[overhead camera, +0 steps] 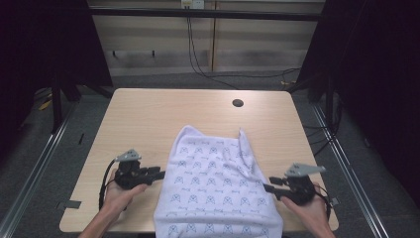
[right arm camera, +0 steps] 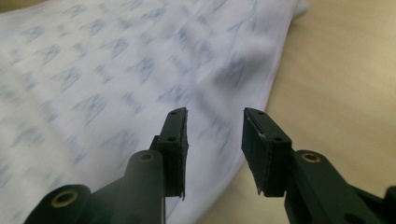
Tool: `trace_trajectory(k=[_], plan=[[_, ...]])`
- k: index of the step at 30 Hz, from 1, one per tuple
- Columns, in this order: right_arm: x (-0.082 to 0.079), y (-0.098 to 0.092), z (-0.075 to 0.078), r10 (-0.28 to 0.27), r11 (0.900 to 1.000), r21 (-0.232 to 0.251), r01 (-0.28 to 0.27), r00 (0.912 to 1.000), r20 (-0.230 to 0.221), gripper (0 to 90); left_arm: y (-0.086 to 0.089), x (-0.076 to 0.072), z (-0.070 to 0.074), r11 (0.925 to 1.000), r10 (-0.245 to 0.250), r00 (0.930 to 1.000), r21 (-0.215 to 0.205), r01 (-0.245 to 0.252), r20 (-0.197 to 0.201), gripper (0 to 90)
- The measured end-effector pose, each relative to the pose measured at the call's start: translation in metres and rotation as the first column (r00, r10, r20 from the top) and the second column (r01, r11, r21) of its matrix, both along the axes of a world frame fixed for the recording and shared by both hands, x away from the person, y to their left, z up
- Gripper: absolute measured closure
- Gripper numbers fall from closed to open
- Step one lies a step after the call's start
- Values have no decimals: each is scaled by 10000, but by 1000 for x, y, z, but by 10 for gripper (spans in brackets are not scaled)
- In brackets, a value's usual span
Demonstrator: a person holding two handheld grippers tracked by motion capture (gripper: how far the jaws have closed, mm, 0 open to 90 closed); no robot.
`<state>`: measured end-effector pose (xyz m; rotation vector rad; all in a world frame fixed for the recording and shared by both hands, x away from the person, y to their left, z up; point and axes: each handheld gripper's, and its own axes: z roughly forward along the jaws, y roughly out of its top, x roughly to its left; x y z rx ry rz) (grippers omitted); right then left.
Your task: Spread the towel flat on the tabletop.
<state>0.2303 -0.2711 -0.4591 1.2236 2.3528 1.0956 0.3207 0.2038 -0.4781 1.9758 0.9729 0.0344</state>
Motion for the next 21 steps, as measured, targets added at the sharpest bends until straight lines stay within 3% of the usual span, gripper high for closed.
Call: trace_trajectory(k=[2,6,9,10,14,18,20,21], plan=[[29,5,1,58,9999,-148,-52,9992,392,610,-13,15,-5,9994,-51,9990,347,36,442,677],[89,11,0,-272,9991,332,258,9988,414,608,-37,31,-13,9975,-649,9975,294,642,262,835],[123,20,-4,-425,9978,520,412,9988,258,591,-48,34,-22,9922,-733,9971,1026,710,193,822],[131,23,-6,-423,9980,482,410,9988,262,583,-48,34,-25,9902,-678,9976,1236,657,130,800],[155,34,-12,-517,9984,226,514,9986,149,529,-43,32,-26,9887,-891,9958,1228,858,221,802],[175,33,-16,-857,9897,1145,859,9963,-65,518,-41,32,-28,9910,-842,9962,1062,816,200,802],[182,36,-20,-675,9884,1329,740,9963,-531,526,-41,32,-28,9906,-883,9958,1067,853,235,801],[184,38,-21,-763,9892,1208,835,9951,-629,589,-41,32,-28,9903,-895,9957,1087,862,257,801]])
